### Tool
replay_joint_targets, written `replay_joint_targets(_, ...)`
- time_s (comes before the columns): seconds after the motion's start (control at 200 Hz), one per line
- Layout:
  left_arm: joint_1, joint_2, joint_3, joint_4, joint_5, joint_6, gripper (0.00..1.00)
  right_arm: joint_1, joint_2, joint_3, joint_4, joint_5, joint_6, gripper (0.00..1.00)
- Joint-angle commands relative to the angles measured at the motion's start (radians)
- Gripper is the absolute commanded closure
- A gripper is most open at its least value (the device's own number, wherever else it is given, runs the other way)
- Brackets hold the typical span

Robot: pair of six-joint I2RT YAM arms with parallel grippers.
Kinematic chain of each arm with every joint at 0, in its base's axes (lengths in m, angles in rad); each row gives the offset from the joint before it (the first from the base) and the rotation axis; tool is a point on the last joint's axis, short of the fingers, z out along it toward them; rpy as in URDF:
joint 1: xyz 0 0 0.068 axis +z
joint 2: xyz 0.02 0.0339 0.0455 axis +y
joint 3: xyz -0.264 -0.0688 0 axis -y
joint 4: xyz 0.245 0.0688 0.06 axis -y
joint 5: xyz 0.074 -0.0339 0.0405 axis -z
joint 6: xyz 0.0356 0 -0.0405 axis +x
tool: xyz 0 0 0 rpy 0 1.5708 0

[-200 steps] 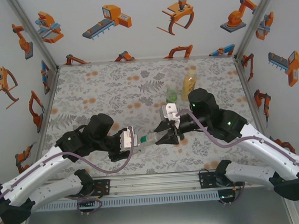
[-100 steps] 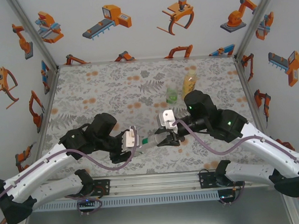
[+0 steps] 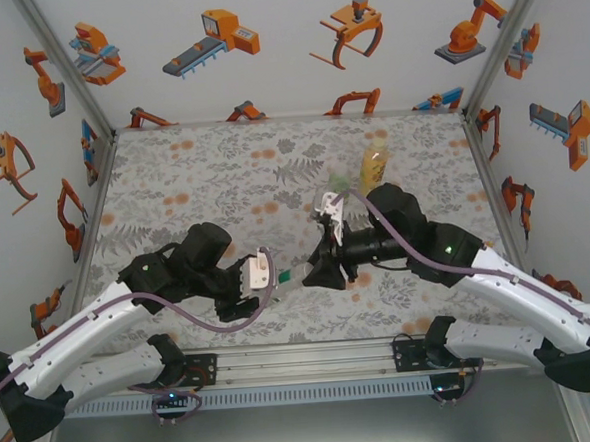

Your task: Screw on the bottle caps

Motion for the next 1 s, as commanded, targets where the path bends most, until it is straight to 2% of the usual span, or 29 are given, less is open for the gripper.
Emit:
replay_joint_targets(0.0, -0.008, -0.012, 0.023, 0.125, 0.013, -0.011, 1.00, 0.012, 0.016, -0.023, 0.049, 0.228, 0.468, 1.00)
replay_joint_targets(0.155, -0.009, -0.016, 0.011, 0.144, -0.036, -0.008, 1.00, 0.011, 0.044, -0.060, 0.003, 0.281, 0.952, 1.00)
replay_joint_targets(0.24, -0.010, -0.017, 0.004, 0.148, -0.061, -0.001, 1.00, 0.013, 0.038, -0.115, 0.049, 0.292, 1.184, 0.99)
replay_joint_targets(0.32, -0.010, -0.016, 0.000, 0.151, -0.074, 0.002, 1.00, 0.016, 0.025, -0.161, 0.106, 0.301, 1.328, 0.92)
replay_joint_targets(0.391, -0.011, -0.017, 0.000, 0.155, -0.077, 0.004, 1.00, 0.017, 0.020, -0.167, 0.118, 0.314, 1.371, 0.84)
replay_joint_targets(0.471, -0.011, -0.015, 0.000, 0.162, -0.078, 0.009, 1.00, 0.017, 0.026, -0.147, 0.096, 0.321, 1.334, 0.79)
replay_joint_targets(0.561, -0.011, -0.011, -0.001, 0.162, -0.078, 0.016, 1.00, 0.017, 0.029, -0.116, 0.060, 0.317, 1.252, 0.66)
replay_joint_targets(0.756, -0.011, -0.015, -0.005, 0.161, -0.072, 0.020, 1.00, 0.015, -0.033, -0.023, -0.042, 0.439, 0.945, 0.39)
replay_joint_targets(0.861, -0.011, -0.014, -0.009, 0.162, -0.061, 0.020, 1.00, 0.010, -0.070, 0.008, -0.024, 0.454, 0.751, 0.33)
replay_joint_targets(0.996, -0.013, -0.015, -0.010, 0.161, -0.050, 0.018, 1.00, 0.010, -0.109, 0.026, 0.026, 0.388, 0.453, 0.33)
